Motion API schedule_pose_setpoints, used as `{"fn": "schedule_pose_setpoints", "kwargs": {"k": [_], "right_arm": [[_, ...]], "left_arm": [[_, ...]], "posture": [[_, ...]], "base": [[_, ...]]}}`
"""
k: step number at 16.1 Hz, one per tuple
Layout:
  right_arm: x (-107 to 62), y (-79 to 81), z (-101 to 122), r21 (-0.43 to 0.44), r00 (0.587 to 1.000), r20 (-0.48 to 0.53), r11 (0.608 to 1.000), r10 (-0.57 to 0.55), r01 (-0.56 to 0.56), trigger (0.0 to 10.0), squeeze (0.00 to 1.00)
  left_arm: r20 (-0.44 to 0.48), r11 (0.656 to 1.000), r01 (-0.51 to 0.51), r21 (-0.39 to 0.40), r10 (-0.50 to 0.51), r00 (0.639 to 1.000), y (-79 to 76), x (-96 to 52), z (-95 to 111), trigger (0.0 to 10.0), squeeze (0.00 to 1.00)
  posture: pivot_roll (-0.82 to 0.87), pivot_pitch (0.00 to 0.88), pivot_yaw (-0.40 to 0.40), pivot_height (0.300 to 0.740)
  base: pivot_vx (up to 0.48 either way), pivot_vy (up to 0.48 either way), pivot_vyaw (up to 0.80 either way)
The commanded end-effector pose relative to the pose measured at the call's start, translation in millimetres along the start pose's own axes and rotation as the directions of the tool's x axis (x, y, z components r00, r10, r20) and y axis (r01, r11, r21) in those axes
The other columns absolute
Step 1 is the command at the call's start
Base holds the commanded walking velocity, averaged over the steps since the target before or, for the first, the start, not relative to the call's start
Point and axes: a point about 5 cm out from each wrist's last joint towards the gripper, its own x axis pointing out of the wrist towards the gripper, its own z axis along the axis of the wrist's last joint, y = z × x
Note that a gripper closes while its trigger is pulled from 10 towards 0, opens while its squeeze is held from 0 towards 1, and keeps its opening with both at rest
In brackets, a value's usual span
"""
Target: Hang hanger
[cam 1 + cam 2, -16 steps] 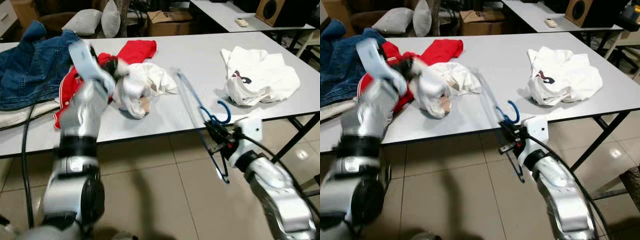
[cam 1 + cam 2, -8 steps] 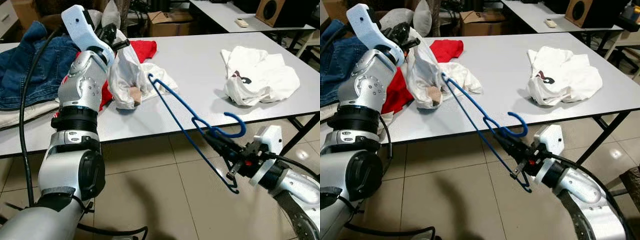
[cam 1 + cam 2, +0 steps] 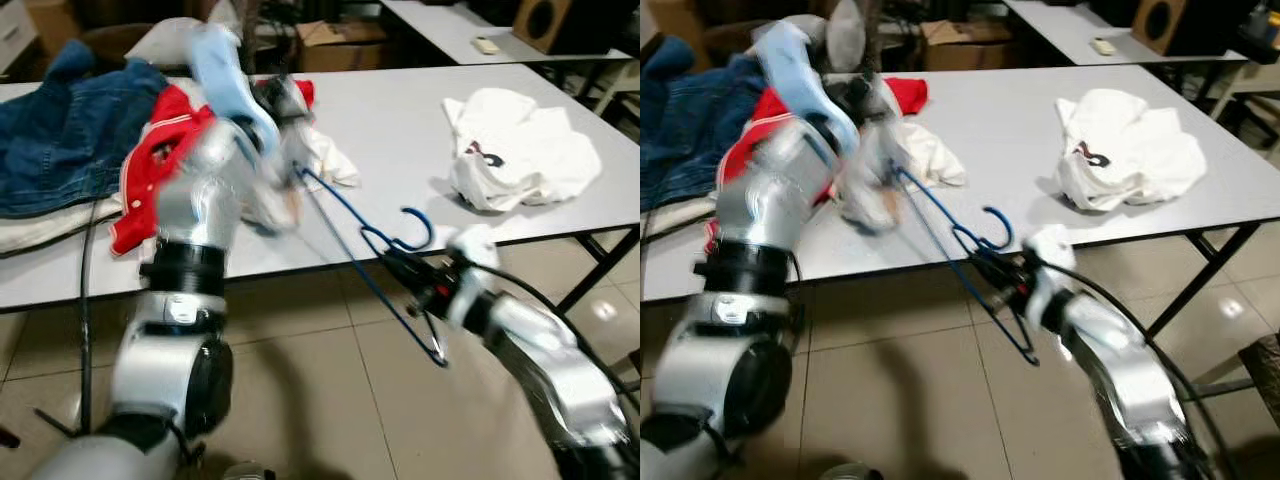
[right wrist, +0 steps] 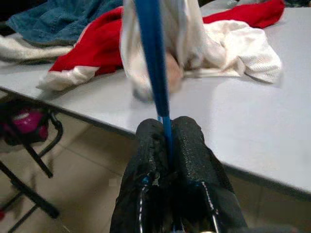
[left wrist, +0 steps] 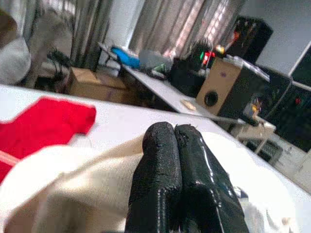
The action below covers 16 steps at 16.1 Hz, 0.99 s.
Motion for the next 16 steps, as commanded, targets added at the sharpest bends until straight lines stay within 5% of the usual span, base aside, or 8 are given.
{"fn": "schedule_pose_setpoints", "kwargs": {"k": [1,5,8,9,10,11,16], "right_arm": [[0.7,-5.0,2,-0.014,1.000,-0.007,1.000,-0.024,0.024,10.0,0.00],[5.8,-12.7,13,0.022,0.996,0.058,0.998,-0.060,0.059,10.0,0.00],[3.9,-22.7,19,0.139,0.982,0.112,0.981,-0.152,0.136,10.0,0.00],[4.6,-22.4,18,0.171,0.981,0.112,0.975,-0.160,0.139,10.0,0.00],[5.8,-21.7,16,0.183,0.981,0.107,0.973,-0.159,0.138,10.0,0.00],[7.3,-19.5,14,0.179,0.985,0.094,0.976,-0.146,0.128,10.0,0.00],[7.9,-18.7,12,0.197,0.988,0.081,0.974,-0.131,0.113,10.0,0.00]], "left_arm": [[0.016,1.000,0.007,0.017,-0.007,1.000,-4.4,-1.3,6,0.0,0.00],[-0.018,0.999,-0.005,0.048,0.006,1.000,-6.8,-10.0,-4,0.0,0.00],[-0.071,0.997,0.014,0.079,-0.009,0.997,-8.4,-11.1,-10,0.0,0.00],[-0.129,0.991,0.072,0.117,-0.057,0.990,-11.8,-10.9,-18,10.0,0.00],[-0.174,0.981,0.095,0.172,-0.064,0.983,-11.8,-11.9,-25,10.0,0.05],[-0.182,0.983,0.107,0.149,-0.079,0.980,-11.9,-13.5,-26,10.0,1.00],[-0.210,0.943,0.258,0.212,-0.214,0.954,-8.0,-33.9,-21,10.0,1.00]], "posture": [[-0.01,0.000,-0.032,0.740],[0.00,0.000,-0.061,0.740],[-0.01,0.000,-0.055,0.740],[-0.01,0.000,-0.052,0.740],[-0.01,0.000,-0.052,0.740],[-0.01,0.000,-0.048,0.740],[-0.01,0.000,-0.059,0.740]], "base": [[0.000,0.000,0.00],[0.000,0.000,0.00],[0.000,0.000,0.00],[0.000,0.000,0.00],[0.000,0.000,0.00],[0.000,0.000,0.00],[0.000,0.000,0.00]]}}
